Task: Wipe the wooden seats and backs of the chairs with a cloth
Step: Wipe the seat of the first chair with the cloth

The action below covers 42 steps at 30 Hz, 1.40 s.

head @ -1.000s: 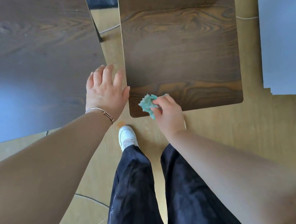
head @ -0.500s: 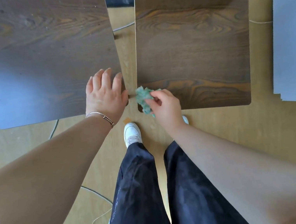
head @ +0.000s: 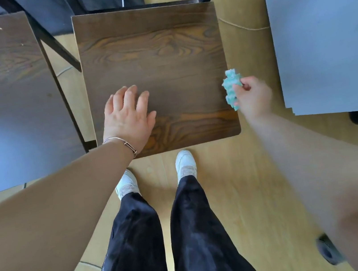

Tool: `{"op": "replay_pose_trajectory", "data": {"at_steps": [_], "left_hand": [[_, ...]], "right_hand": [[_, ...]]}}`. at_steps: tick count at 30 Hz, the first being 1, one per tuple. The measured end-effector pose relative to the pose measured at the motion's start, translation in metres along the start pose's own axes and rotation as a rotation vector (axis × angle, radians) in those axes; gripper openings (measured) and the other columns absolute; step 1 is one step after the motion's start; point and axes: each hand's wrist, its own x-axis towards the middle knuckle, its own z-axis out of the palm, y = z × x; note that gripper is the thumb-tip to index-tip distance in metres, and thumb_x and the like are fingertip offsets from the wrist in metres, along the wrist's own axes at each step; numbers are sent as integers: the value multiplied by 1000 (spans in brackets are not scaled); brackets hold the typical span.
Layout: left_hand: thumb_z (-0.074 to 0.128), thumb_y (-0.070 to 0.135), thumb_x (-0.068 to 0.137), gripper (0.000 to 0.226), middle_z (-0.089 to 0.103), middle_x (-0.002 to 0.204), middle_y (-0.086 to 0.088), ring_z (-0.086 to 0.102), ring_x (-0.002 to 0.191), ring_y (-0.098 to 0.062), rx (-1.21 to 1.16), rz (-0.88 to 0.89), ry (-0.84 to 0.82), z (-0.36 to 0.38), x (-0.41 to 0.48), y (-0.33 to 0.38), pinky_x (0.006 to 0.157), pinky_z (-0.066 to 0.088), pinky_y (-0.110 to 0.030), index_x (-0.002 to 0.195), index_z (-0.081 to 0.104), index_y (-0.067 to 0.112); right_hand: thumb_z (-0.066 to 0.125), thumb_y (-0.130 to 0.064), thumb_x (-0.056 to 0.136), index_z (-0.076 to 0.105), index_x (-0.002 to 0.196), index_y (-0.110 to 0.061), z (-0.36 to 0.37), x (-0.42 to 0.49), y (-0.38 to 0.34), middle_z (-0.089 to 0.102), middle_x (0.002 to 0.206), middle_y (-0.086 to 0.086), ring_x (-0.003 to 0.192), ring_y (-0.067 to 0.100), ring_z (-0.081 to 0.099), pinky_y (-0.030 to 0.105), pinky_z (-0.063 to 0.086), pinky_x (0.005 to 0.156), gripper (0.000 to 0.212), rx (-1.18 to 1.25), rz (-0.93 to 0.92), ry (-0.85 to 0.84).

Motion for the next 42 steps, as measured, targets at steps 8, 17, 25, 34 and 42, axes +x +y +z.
{"op": "replay_pose_trajectory", "data": {"at_steps": [8, 17, 25, 34, 42], "left_hand": [[49, 42, 94, 51, 42, 143, -15, 35, 133, -38, 34, 61, 2, 6, 29, 28, 108, 28, -53, 137, 46, 14], [48, 43, 94, 52, 41, 143, -15, 34, 134, -38, 40, -35, -3, 8, 18, -11, 110, 26, -55, 137, 45, 14], [45, 42, 95, 50, 41, 143, -15, 35, 131, -38, 38, -134, -8, 3, -18, -75, 110, 27, -55, 137, 44, 14], [41, 41, 97, 46, 40, 143, -12, 30, 135, -37, 7, -248, 6, 4, -57, -132, 113, 23, -54, 137, 41, 16], [39, 43, 96, 48, 42, 142, -14, 33, 134, -38, -30, -280, 21, 5, -81, -143, 112, 24, -54, 134, 46, 14]], "right_hand": [[66, -16, 88, 64, 95, -12, 20, -4, 12, 62, 92, 4, 79, 21, 59, 34, 52, 71, 9, -31, -120, -5], [64, -10, 89, 65, 98, -10, 36, -15, -4, 59, 98, 4, 81, 18, 55, 25, 42, 70, 9, -104, -189, -27], [66, -9, 90, 65, 98, -9, 95, -75, -69, 60, 101, 5, 85, 22, 60, 33, 53, 73, 9, -135, -388, -140], [66, -10, 90, 64, 98, -7, 161, -162, -123, 60, 104, 9, 88, 27, 63, 35, 56, 72, 9, -164, -661, -325], [68, -5, 85, 69, 98, -4, 186, -203, -140, 63, 101, 11, 87, 32, 63, 37, 54, 72, 13, -102, -701, -472]]}}
